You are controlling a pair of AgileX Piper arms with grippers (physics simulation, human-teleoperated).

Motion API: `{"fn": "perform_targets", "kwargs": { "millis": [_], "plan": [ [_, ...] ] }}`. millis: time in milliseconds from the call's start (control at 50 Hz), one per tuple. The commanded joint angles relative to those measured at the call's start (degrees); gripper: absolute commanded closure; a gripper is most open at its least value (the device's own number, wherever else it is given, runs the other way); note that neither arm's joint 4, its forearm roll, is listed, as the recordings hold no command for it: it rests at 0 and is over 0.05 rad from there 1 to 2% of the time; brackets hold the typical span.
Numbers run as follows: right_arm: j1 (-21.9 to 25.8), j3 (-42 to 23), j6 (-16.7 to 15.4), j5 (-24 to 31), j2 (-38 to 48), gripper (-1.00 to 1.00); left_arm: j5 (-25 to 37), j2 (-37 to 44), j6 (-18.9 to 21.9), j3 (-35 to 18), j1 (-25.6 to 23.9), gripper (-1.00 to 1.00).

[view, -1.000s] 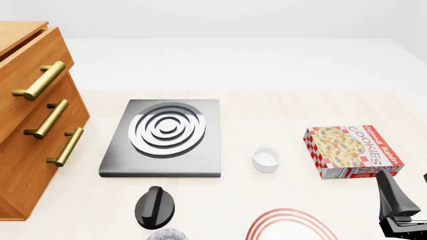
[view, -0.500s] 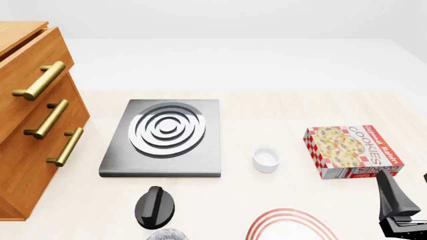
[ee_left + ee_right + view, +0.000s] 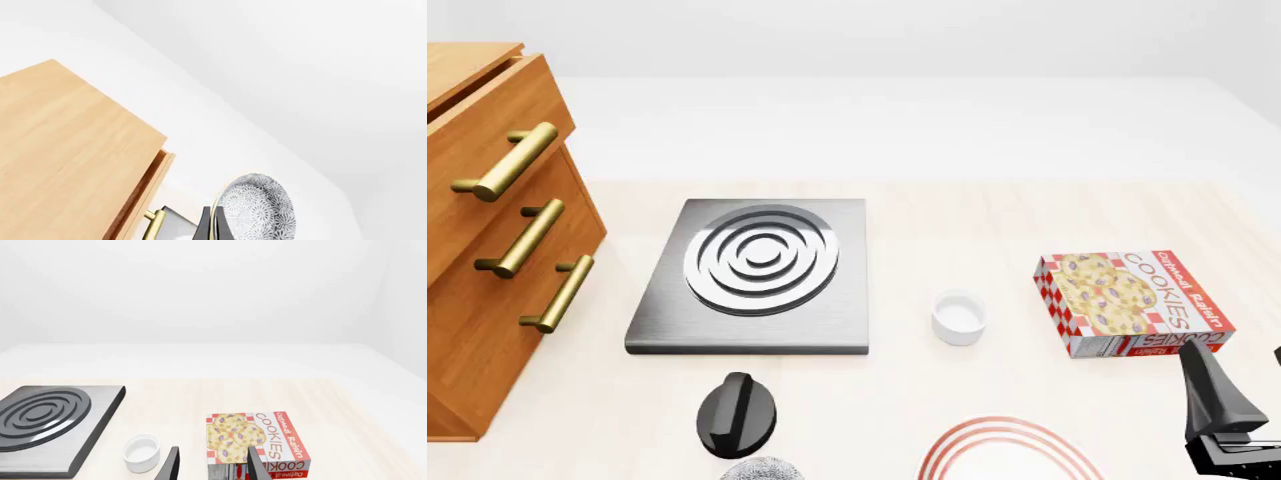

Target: Pick the akita bowl on the wooden cabinet and place it on the plate.

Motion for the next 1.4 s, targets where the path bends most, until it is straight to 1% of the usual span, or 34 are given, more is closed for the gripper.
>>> {"fn": "perform_targets", "kwargs": {
  "millis": [20,160,340,640,900,1100,1200,1400],
  "plan": [
    [-0.01,0.0,0.0,0.0,0.0,-1.0,-0.04,-1.23,1.01,1.05,-2.84,1.0],
    [0.0,0.0,0.0,0.0,0.0,-1.0,0.15,-2.54,1.32,2.47,-4.46,1.0],
    [0.0,0.0,0.0,0.0,0.0,-1.0,0.86,-3.96,1.71,2.58,-6.75,1.0],
    [0.0,0.0,0.0,0.0,0.0,-1.0,0.66,-5.87,2.72,5.92,-11.12,1.0],
    [-0.01,0.0,0.01,0.0,0.0,-1.0,0.69,-6.58,3.67,7.93,-14.97,1.0],
    [-0.01,0.0,-0.01,0.0,0.0,-1.0,0.73,-7.14,5.13,9.43,-17.96,1.0],
    [-0.01,0.0,0.0,0.0,0.0,-1.0,1.68,-7.92,5.14,9.7,-19.41,1.0],
    [0.01,0.0,-0.01,-0.01,-0.01,-1.0,1.46,-7.79,5.55,10.45,-21.26,1.0]
  ]
}}
